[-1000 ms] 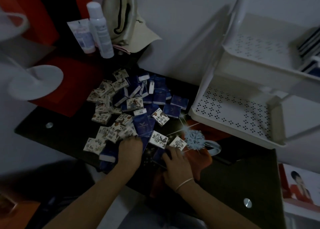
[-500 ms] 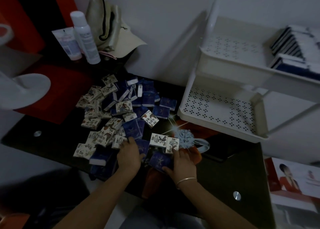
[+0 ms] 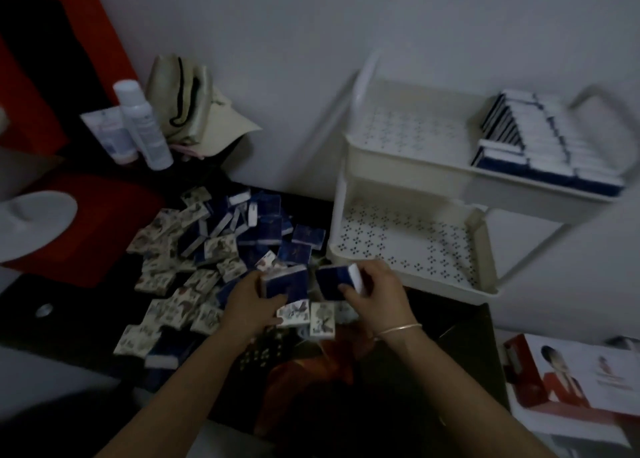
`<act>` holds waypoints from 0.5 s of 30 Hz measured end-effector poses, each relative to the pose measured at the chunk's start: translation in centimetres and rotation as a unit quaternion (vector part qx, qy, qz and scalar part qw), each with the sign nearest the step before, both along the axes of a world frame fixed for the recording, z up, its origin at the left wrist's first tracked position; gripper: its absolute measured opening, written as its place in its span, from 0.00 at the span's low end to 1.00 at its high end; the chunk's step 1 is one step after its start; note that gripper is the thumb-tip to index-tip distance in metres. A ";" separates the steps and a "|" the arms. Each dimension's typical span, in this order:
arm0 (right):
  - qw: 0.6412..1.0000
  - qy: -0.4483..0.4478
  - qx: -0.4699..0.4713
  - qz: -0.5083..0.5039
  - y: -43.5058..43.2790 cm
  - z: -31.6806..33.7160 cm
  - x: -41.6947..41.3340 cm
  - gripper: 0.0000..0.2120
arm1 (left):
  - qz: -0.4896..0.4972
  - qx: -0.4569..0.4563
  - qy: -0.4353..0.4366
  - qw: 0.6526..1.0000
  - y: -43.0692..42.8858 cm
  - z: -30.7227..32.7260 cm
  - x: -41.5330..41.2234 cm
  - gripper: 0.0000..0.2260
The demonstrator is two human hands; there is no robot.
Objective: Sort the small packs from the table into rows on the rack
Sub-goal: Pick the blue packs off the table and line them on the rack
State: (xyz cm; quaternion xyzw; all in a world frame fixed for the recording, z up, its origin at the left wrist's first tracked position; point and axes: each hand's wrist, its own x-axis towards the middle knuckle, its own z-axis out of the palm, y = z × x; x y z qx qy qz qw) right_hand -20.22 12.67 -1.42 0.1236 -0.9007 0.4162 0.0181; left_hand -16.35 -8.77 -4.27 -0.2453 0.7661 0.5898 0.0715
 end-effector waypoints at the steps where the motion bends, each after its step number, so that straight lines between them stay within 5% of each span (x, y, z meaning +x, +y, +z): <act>1: 0.999 0.034 -0.005 0.001 0.8 2.2 -0.8 0.15 | -0.006 0.032 0.046 0.998 0.8 1.9 -0.7 0.12; 5: 0.988 0.116 -0.089 -0.046 4.3 10.7 -3.2 0.24 | -0.042 -0.030 0.222 0.974 4.2 9.2 -4.3 0.06; 15: 0.947 0.264 -0.106 -0.151 13.1 22.3 -12.8 0.11 | -0.081 -0.109 0.394 0.909 12.6 20.1 -11.5 0.06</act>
